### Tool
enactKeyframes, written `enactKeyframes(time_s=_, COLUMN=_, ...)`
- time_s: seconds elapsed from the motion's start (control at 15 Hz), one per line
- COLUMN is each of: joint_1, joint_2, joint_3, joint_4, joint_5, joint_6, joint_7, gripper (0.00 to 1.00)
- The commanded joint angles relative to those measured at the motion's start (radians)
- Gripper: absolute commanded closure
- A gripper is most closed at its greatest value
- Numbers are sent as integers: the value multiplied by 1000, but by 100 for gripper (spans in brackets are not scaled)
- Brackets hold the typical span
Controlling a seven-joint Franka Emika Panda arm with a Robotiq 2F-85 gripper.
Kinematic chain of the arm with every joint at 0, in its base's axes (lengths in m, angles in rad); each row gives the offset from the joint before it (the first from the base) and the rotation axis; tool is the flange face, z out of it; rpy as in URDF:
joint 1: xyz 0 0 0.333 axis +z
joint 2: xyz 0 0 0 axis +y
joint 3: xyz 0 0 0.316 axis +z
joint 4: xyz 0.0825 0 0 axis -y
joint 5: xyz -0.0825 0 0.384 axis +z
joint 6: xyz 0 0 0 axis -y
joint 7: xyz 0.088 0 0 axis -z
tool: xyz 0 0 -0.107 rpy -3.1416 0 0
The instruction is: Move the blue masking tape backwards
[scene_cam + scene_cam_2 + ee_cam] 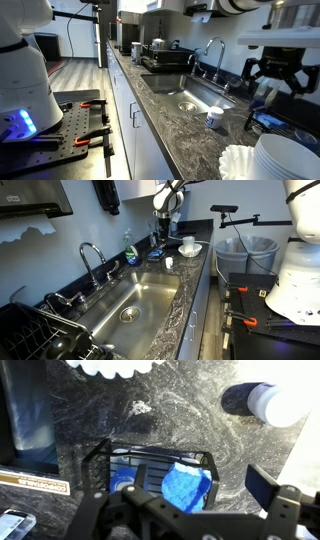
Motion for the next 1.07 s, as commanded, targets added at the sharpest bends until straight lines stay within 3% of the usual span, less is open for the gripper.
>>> enactKeyframes(time_s=0.0, joint_1=32, joint_2=-100, joint_3=-13, joint_4=-129, joint_5=-14, joint_6=1, joint_7=16, gripper=0)
enactKeyframes(time_s=0.73, joint_1=124, joint_2=-174, joint_3=-70, joint_4=-225, joint_5=-68, joint_6=-61, joint_7=350, gripper=0)
enactKeyframes(time_s=1.0, joint_1=118, joint_2=-139, joint_3=-66, joint_4=-199, joint_5=-53, joint_6=-42, joint_7=327, gripper=0)
